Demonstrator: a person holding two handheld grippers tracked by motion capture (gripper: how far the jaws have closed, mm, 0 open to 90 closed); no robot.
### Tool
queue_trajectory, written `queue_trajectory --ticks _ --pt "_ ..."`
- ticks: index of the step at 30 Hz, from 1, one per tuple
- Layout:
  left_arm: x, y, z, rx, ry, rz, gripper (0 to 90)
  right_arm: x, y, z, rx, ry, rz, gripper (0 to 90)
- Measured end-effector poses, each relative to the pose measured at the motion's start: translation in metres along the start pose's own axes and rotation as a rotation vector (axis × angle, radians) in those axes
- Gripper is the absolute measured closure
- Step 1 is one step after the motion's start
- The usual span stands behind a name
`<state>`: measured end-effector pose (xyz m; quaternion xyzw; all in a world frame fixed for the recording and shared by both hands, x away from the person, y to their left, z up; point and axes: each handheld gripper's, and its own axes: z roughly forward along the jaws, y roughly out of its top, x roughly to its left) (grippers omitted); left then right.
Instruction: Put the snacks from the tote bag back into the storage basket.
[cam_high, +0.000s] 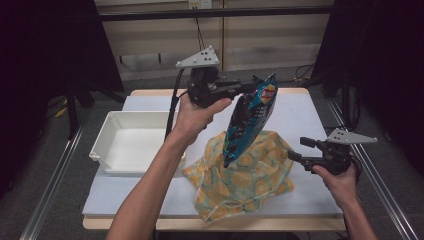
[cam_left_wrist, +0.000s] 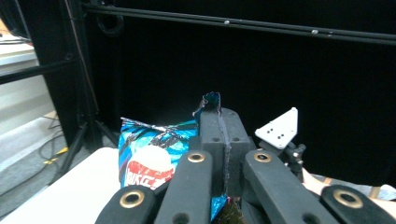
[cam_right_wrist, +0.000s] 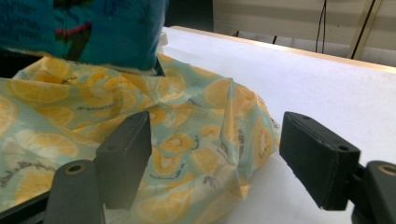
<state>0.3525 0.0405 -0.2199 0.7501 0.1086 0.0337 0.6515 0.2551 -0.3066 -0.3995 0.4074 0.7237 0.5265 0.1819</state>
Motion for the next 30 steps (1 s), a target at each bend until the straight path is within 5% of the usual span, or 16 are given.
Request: queue_trajectory --ticks 7,21,30 --pt "0.007 0.007 -0.021 -0.028 0.020 -0.005 90.0 0.004 -0.009 -0.006 -0.003 -0.006 0.013 22.3" --pt "0.018 -0.010 -0.070 -0.063 0.092 -0.035 90.0 0.030 -0.029 -0.016 0.010 -0.012 0.012 19.4" --pt "0.031 -0.009 -0.091 -0.074 0.142 -0.020 90.0 0.039 -0.045 -0.029 -0.014 -0.016 0.044 18.8"
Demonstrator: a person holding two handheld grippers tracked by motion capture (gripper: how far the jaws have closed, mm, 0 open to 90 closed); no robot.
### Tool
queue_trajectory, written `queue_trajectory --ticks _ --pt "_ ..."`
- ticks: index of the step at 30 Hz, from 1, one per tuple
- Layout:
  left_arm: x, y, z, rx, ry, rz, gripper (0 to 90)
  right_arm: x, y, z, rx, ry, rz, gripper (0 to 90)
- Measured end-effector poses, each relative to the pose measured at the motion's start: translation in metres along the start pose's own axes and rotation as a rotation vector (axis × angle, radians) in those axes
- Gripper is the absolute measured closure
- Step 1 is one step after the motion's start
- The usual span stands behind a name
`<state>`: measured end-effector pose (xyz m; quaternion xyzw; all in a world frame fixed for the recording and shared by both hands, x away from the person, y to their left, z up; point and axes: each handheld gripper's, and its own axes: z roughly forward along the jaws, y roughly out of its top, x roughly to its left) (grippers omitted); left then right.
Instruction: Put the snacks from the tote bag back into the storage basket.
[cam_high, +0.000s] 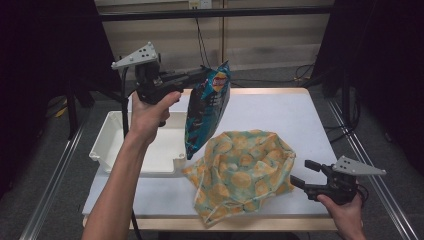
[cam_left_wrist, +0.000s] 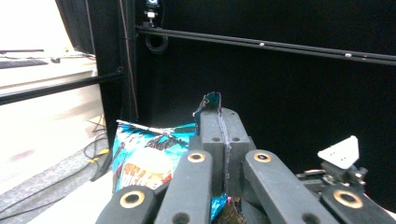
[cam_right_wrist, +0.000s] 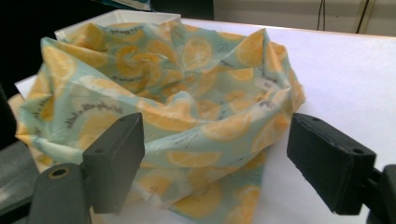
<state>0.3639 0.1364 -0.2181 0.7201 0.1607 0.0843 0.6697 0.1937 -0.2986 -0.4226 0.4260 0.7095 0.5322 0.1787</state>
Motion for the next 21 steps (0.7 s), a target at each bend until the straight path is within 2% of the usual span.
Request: queue_trajectory --ticks 3,11,21 --pt "0.007 0.001 -0.004 -0.003 0.024 -0.010 90.0 0.001 -0.005 -0.001 0.016 -0.004 -0.010 18.9" --pt "0.019 -0.002 -0.021 -0.013 0.077 -0.021 90.0 -0.004 -0.014 -0.002 0.008 -0.010 0.002 18.8" --pt "0.024 -0.003 -0.057 -0.017 0.159 -0.030 90.0 0.003 -0.015 0.002 0.013 -0.010 -0.017 18.5"
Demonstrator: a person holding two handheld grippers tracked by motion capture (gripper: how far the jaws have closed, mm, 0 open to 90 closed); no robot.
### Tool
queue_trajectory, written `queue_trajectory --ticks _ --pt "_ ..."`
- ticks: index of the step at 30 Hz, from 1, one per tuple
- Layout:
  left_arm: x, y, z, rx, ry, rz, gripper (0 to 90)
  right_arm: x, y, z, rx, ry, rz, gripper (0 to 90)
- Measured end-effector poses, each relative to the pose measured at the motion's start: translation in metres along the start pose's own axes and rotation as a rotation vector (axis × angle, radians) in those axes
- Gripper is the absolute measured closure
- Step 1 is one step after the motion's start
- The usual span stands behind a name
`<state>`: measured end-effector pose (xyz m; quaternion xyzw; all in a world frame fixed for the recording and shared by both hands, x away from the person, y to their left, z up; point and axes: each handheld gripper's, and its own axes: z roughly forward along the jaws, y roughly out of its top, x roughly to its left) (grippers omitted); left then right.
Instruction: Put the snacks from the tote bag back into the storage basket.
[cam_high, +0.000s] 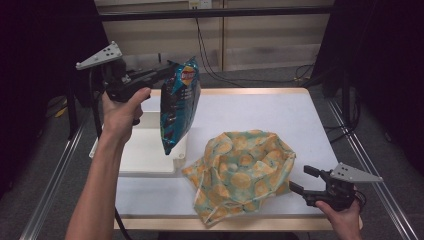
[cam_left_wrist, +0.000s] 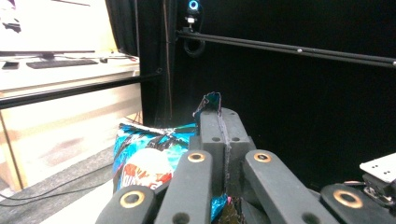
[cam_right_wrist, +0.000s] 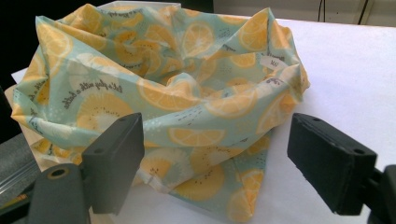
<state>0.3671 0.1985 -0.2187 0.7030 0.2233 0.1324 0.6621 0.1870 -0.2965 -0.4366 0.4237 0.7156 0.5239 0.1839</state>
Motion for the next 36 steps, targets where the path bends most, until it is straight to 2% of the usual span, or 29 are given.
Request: queue_trajectory --ticks 12,16,18,23,29,36 --pt "0.014 -0.017 -0.034 -0.004 0.072 -0.035 90.0 0.003 0.000 0.001 0.002 0.021 -0.012 17.2" --pt "0.020 -0.023 -0.044 0.014 0.101 -0.037 90.0 0.004 0.000 0.000 -0.005 0.020 -0.017 17.2" --pt "0.022 -0.029 -0.046 0.035 0.120 -0.040 90.0 0.003 0.000 0.000 -0.002 0.022 -0.016 17.2" --pt "0.033 -0.043 -0.055 0.041 0.165 -0.073 90.0 0.003 0.000 0.002 0.003 0.021 -0.017 17.2" --pt "0.046 -0.050 -0.062 0.058 0.221 -0.092 90.0 0.003 -0.001 0.003 0.010 0.021 -0.013 17.2" --pt "0.061 -0.058 -0.067 0.043 0.279 -0.123 90.0 0.002 -0.002 0.003 0.008 0.022 -0.017 17.2"
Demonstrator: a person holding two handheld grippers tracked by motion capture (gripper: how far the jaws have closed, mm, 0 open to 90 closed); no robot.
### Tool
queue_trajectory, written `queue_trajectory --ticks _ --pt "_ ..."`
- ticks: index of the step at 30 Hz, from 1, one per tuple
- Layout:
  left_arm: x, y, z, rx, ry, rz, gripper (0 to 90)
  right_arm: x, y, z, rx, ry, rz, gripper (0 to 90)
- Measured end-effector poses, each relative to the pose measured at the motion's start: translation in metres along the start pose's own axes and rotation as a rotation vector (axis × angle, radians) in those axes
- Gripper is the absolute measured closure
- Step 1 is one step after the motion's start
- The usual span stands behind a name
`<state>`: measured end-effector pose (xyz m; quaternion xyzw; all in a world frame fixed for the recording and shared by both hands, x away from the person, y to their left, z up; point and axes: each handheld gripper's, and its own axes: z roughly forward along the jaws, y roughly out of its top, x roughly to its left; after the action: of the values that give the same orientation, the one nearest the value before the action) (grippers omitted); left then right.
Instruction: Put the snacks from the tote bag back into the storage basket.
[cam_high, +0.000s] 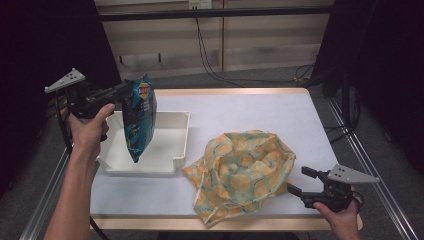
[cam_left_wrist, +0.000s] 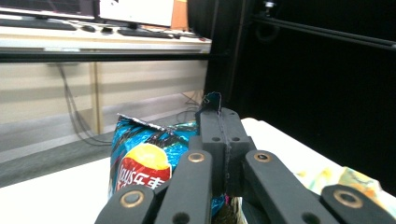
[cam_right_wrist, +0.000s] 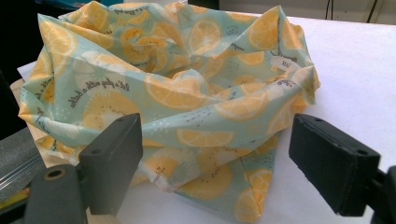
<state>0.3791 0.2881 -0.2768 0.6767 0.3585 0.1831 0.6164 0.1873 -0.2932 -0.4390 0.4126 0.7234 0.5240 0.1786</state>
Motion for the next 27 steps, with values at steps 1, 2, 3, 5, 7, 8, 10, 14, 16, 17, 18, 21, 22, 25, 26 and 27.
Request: queue_trajectory --ticks 1,2,3,5,7,8,10,14,16,17,18,21,22,25,26,27 --pt "0.001 -0.002 0.001 -0.006 -0.002 -0.001 90.0 0.000 0.000 0.000 0.002 0.001 0.000 17.2" --pt "0.001 -0.003 0.002 0.004 0.007 0.007 90.0 0.000 -0.001 0.000 0.005 0.001 0.001 17.1" --pt "0.002 -0.005 0.004 0.017 0.026 0.018 90.0 -0.001 -0.001 0.001 0.007 0.003 0.002 17.1" --pt "0.004 -0.007 0.005 0.018 0.036 0.007 90.0 0.000 -0.001 0.001 0.009 0.004 0.003 17.1" --pt "0.008 -0.009 0.006 0.016 0.047 0.004 90.0 0.000 -0.001 0.001 0.006 0.006 0.000 17.1" --pt "0.010 -0.009 0.006 0.010 0.055 0.005 90.0 0.000 -0.001 0.001 0.002 0.006 0.000 17.1" --pt "0.013 -0.010 0.007 0.000 0.064 0.001 90.0 0.000 -0.001 -0.001 -0.002 0.007 -0.001 17.1" --pt "0.016 -0.013 0.014 -0.019 0.078 -0.003 90.0 0.000 0.000 -0.002 -0.009 0.006 -0.002 17.1" --pt "0.018 -0.015 0.019 -0.025 0.091 -0.008 90.0 0.000 0.000 -0.002 -0.011 0.008 -0.001 17.1" --pt "0.019 -0.015 0.021 -0.021 0.096 -0.004 90.0 0.000 0.000 -0.002 -0.012 0.006 0.001 17.1" --pt "0.020 -0.016 0.024 -0.024 0.100 -0.005 90.0 0.000 0.000 -0.002 -0.012 0.007 -0.003 17.1" --pt "0.023 -0.018 0.027 -0.014 0.113 -0.004 90.0 0.000 0.000 -0.003 -0.014 0.008 0.002 17.1" --pt "0.023 -0.018 0.027 -0.018 0.130 -0.007 90.0 0.000 0.000 -0.004 -0.016 0.006 0.000 17.1" --pt "0.027 -0.021 0.027 -0.030 0.132 -0.017 90.0 -0.001 0.000 -0.005 -0.020 0.004 0.007 17.1" --pt "0.028 -0.021 0.028 -0.026 0.134 -0.012 90.0 -0.002 0.000 -0.005 -0.020 0.004 0.004 17.1" --pt "0.028 -0.023 0.030 -0.030 0.135 -0.014 90.0 -0.002 0.000 -0.006 -0.019 0.006 0.004 17.1"
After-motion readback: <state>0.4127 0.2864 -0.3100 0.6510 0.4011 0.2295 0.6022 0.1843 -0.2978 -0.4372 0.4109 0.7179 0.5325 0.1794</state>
